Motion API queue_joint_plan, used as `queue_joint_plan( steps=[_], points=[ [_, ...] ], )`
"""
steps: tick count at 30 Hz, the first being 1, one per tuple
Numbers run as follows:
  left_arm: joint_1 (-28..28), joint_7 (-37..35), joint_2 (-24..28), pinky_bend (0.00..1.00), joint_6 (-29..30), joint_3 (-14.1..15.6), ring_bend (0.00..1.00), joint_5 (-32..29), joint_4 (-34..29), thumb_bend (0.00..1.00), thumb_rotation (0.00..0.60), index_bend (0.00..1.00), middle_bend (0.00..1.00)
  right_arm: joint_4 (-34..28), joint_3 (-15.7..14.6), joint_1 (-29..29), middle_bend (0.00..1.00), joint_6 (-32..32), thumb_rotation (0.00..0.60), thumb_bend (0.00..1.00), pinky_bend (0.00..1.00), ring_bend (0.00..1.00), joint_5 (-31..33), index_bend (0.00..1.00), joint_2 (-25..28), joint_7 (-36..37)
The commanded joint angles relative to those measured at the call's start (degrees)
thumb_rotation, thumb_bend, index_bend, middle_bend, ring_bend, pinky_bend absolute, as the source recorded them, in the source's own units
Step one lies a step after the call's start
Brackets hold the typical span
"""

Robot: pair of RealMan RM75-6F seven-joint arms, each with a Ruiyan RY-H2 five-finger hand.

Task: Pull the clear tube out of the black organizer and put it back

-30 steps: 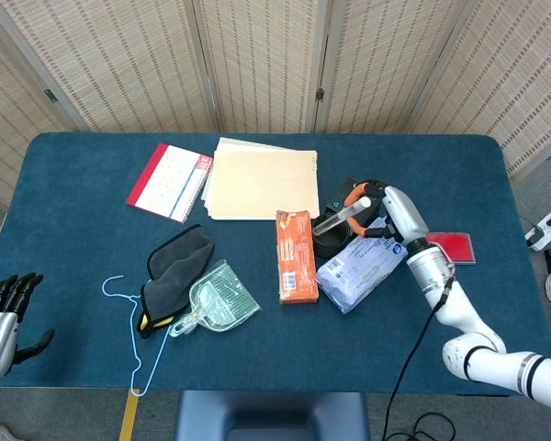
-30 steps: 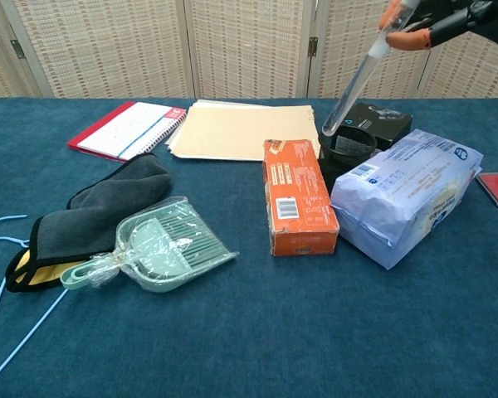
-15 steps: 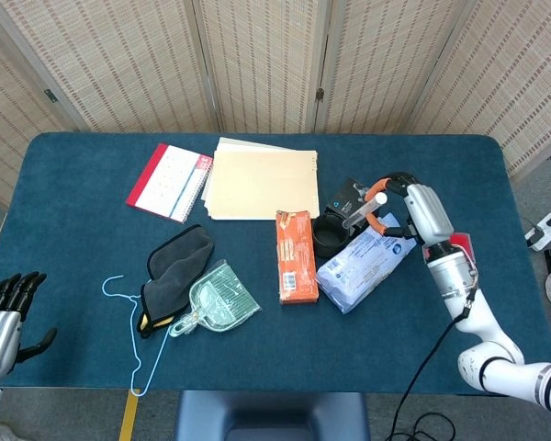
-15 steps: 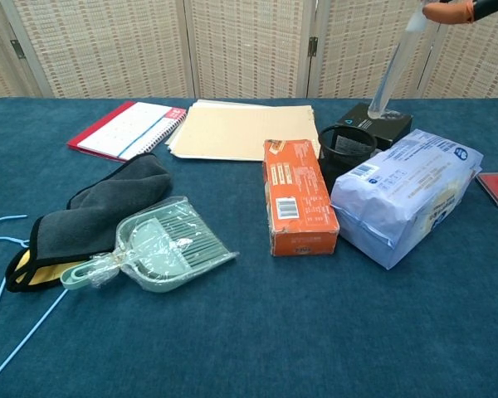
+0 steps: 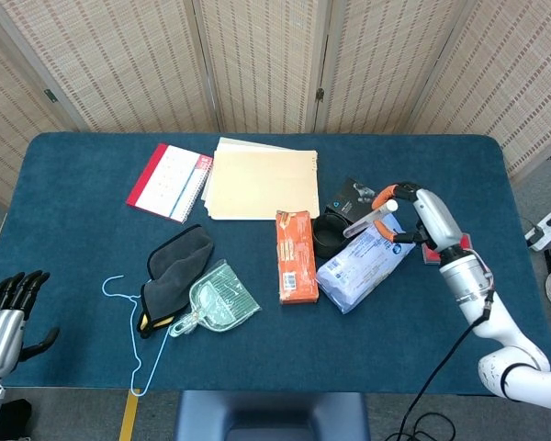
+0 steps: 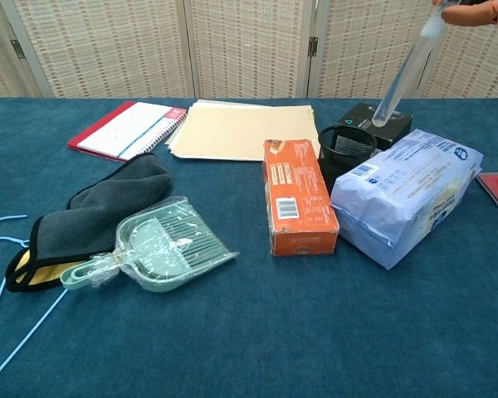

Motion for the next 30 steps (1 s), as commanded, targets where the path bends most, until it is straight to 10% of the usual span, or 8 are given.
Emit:
queue_joint_plan(
  steps=[1,10,19,30],
  points=[
    [0.0,0.1,0.0,0.11,0.0,0.0,0.07,-0.1,0.0,0.31,0.6,0.14,0.13,2.2,-1.3,-0.2,0.49,4.8,0.6,0.36,0.18,0.26,0.5,0.63,-0.5,-16.2],
    [-0.1,-0.1,-0.1,0.11,-0.1,0.0,0.07,-0.2,0.1,0.3,0.6,0.14,0.13,-0.4,-0.7,-0.5,0.49,5.1,0.6,0.36,0.18,0.26,2.2,0.63,-1.5,-14.7],
    [0.0,-0.5,-0.2,0.11,-0.2,0.1,0.07,-0.4,0.5,0.3,0.6,0.14,0.13,-3.5,1.5,-2.0,0.49,-0.5,0.6,0.36,0.18,0.26,0.3,0.63,1.3,10.1],
    [-0.2,0.2,-0.1,0.11,-0.2,0.0,0.07,-0.3,0.0,0.3,0.6,0.14,0.13,1.7,-0.1,-1.3,0.49,6.1,0.6,0.36,0.18,0.26,1.9,0.63,-1.6,-12.4]
  ],
)
